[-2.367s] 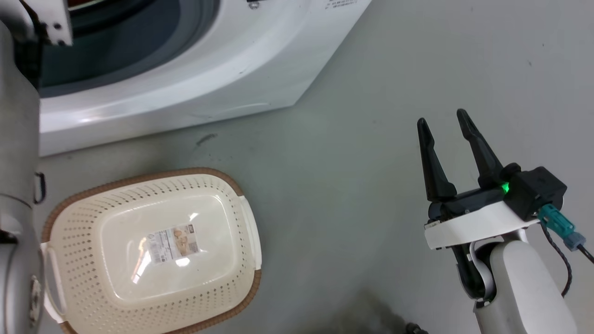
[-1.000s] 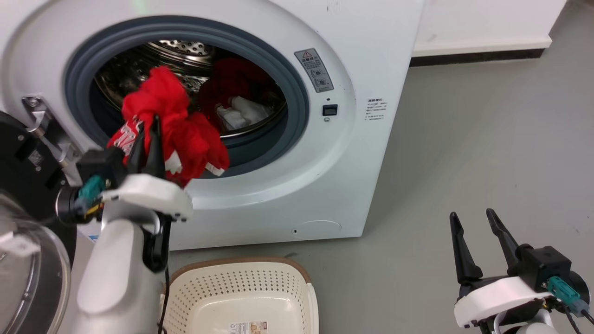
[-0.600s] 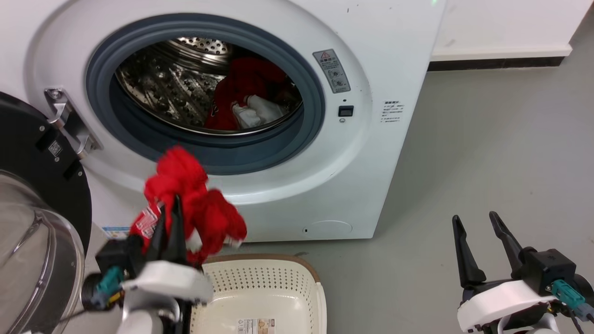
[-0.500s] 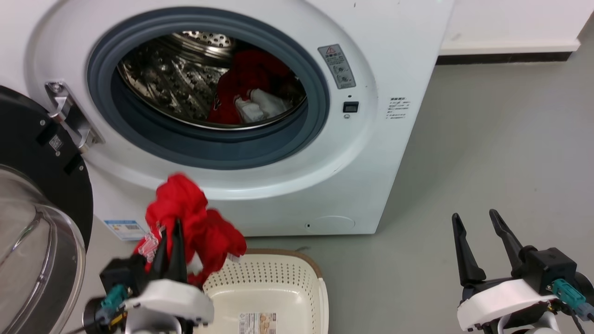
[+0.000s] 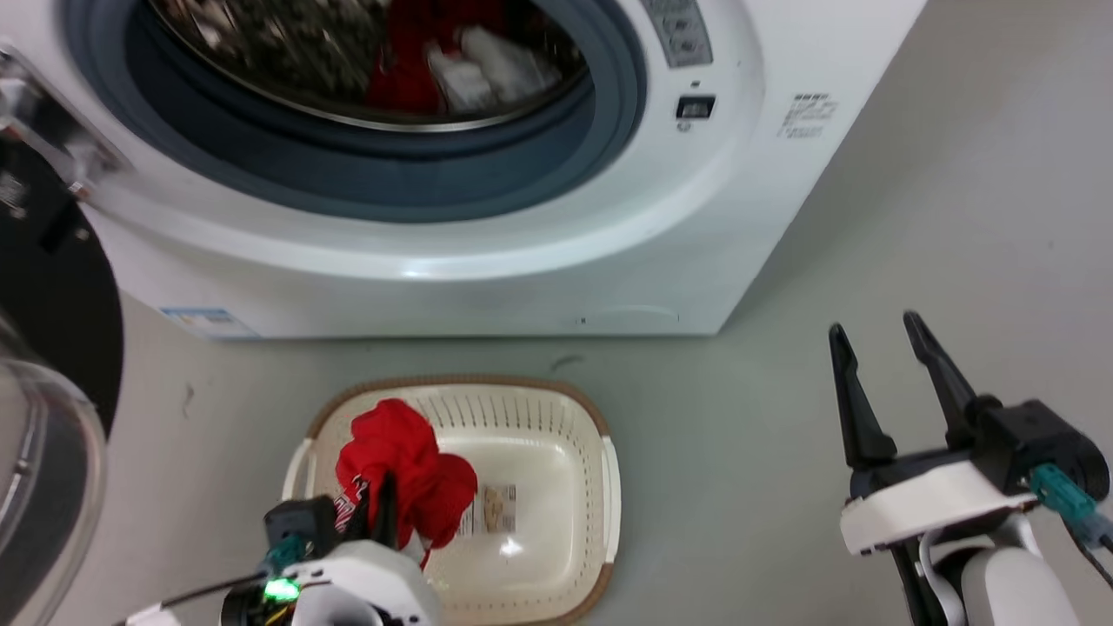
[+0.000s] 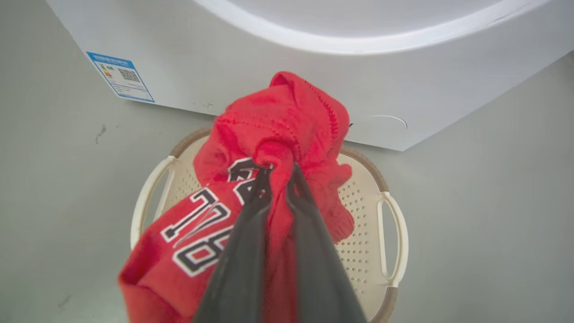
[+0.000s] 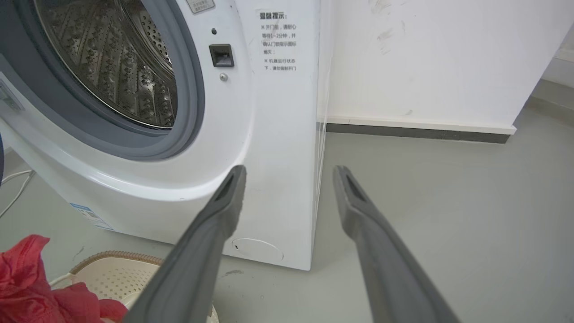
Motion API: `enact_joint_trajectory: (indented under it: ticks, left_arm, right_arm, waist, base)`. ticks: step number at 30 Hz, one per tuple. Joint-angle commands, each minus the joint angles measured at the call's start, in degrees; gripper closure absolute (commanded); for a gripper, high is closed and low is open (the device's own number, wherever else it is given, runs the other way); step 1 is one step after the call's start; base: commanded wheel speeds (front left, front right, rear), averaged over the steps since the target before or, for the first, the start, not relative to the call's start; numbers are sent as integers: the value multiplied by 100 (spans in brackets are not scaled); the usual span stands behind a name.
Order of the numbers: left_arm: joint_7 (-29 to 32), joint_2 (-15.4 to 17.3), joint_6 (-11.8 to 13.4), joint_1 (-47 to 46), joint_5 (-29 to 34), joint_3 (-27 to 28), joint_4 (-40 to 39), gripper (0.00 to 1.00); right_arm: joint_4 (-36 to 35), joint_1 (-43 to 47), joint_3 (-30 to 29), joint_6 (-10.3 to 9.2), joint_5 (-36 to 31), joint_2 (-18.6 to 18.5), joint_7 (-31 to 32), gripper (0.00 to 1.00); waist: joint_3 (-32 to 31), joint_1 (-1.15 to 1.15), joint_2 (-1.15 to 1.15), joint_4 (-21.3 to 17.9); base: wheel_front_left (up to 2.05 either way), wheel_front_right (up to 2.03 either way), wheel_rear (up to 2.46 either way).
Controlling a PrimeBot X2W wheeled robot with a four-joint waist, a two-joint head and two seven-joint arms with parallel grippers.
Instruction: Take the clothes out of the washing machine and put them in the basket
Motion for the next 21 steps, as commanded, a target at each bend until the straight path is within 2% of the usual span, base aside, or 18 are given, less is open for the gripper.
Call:
enact_joint_trajectory:
  ticks: [1,4,12,21]
  left_arm:
    - [-35,11,-24,-217,14,-21,155,100]
    - [-117,43,-109,-750,64,-74,842,100]
    - [-317,72,-121,-2206,109,-90,2630,100]
    - [-451,155,27,-3084,-4,81,3875,100]
  right_arm:
    - [-33,-144,25,-4,-17,4,-27,0]
    - [-19,-374,102,-4,-33,5,-82,0]
    - [44,-914,306,-3,6,6,-209,0]
    - [200,-1268,453,-4,46,6,-380,0]
  waist:
    - [536,0,0,-74]
    - [966,0,0,-158]
    - [2013,0,0,-450]
    - [2594,0,0,-655]
  base:
    - [0,0,0]
    - [0,0,0]
    - [0,0,0]
    - [0,0,0]
